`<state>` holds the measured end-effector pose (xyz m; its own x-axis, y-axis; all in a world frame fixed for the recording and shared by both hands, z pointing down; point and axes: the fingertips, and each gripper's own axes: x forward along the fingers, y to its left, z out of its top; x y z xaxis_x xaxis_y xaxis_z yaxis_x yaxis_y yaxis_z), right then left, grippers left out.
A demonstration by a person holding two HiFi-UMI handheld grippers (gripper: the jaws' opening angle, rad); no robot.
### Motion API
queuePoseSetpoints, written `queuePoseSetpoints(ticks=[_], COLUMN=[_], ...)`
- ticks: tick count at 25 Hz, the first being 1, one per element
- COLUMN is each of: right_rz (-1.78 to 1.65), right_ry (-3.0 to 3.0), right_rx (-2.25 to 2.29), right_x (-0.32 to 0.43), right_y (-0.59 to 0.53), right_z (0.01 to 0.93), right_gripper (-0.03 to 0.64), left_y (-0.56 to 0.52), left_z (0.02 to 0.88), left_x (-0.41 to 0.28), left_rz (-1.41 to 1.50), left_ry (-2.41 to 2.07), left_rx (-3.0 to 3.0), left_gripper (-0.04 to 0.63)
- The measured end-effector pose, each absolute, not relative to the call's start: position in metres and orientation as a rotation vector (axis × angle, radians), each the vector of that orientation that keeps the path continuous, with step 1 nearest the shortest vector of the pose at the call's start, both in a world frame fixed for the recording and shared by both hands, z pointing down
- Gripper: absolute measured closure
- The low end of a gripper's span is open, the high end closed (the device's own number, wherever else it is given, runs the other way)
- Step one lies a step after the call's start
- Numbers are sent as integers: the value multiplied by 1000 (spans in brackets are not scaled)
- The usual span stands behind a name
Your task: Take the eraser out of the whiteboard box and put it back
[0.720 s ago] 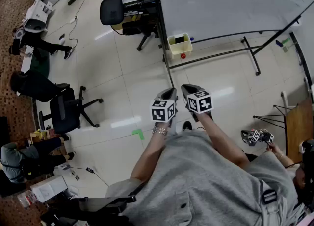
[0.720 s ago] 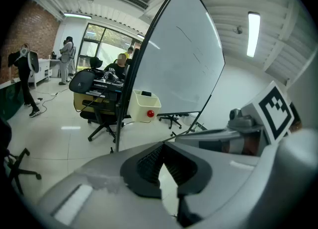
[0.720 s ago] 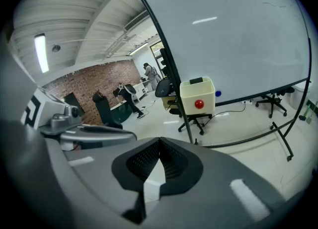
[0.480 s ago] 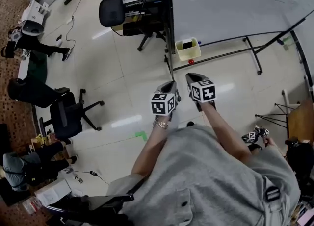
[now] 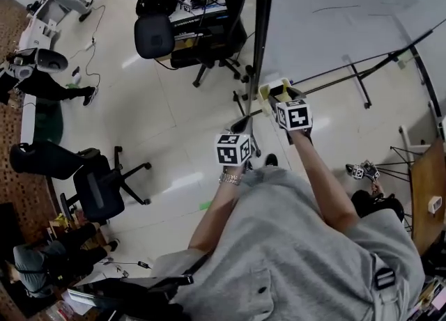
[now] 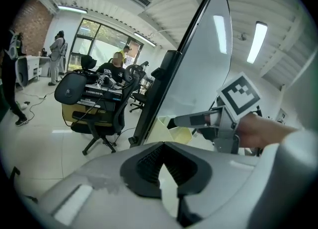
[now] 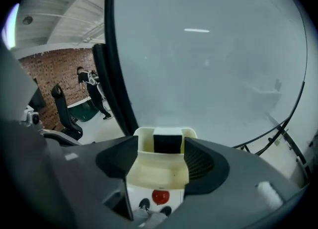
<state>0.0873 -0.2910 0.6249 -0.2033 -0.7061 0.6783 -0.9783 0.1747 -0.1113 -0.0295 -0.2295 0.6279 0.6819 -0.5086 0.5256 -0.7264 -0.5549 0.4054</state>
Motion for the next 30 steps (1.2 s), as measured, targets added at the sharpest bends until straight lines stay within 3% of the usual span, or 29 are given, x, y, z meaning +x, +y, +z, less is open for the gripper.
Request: queuePoseSetpoints(ticks=[10, 13, 30], right_rz=[842, 922, 853], right_ry=[-1829, -1834, -2024], right_rx=[1465, 1429, 1353], right_x=[90, 79, 91], right_y=[-323, -318, -284], right_z=[661, 667, 555], right_gripper=[299, 337, 339], left_y=[-280, -285, -291], left_z=[623, 622, 623], left_x=[-43, -41, -41], left_rz=[412, 406, 387], left_ry=[-1051, -1055, -1049], left_rx=[2232, 2234, 2226], left_gripper=[592, 592, 592])
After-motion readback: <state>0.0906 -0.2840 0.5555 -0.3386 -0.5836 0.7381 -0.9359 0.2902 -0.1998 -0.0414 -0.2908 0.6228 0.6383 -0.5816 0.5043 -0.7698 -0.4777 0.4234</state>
